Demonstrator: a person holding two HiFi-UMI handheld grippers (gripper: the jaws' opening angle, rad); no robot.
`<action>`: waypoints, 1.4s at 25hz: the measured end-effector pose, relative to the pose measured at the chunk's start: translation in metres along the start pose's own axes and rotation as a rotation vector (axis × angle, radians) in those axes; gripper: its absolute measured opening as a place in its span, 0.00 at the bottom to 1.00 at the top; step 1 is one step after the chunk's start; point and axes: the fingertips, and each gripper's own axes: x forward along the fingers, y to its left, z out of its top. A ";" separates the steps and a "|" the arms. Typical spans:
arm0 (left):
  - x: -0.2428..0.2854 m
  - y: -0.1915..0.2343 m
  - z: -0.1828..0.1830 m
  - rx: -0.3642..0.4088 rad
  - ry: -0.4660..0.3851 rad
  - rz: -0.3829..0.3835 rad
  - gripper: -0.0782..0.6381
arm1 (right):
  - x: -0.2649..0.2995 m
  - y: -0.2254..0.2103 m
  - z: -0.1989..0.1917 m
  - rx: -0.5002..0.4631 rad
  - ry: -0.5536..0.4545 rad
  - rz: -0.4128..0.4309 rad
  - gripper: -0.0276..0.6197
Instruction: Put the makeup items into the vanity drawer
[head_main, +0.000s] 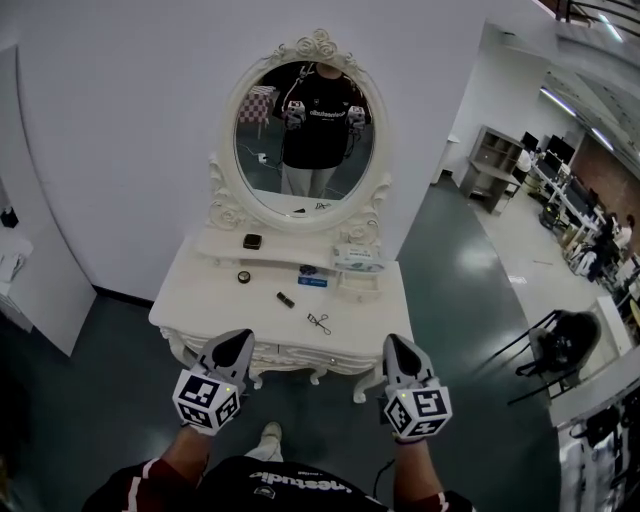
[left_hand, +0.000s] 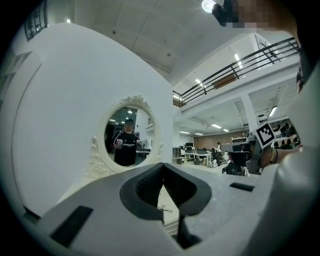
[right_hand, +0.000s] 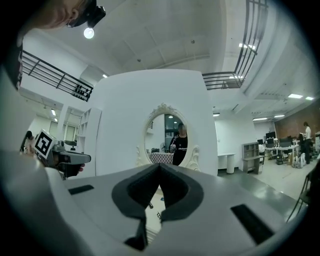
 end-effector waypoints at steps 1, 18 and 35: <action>0.009 0.004 -0.001 -0.007 0.005 -0.006 0.12 | 0.008 -0.001 -0.002 0.012 0.004 0.001 0.05; 0.134 0.079 -0.012 -0.018 0.050 -0.112 0.12 | 0.122 -0.010 -0.016 0.087 0.080 -0.032 0.05; 0.184 0.096 -0.032 -0.010 0.086 -0.229 0.12 | 0.164 -0.011 -0.035 0.138 0.097 -0.096 0.05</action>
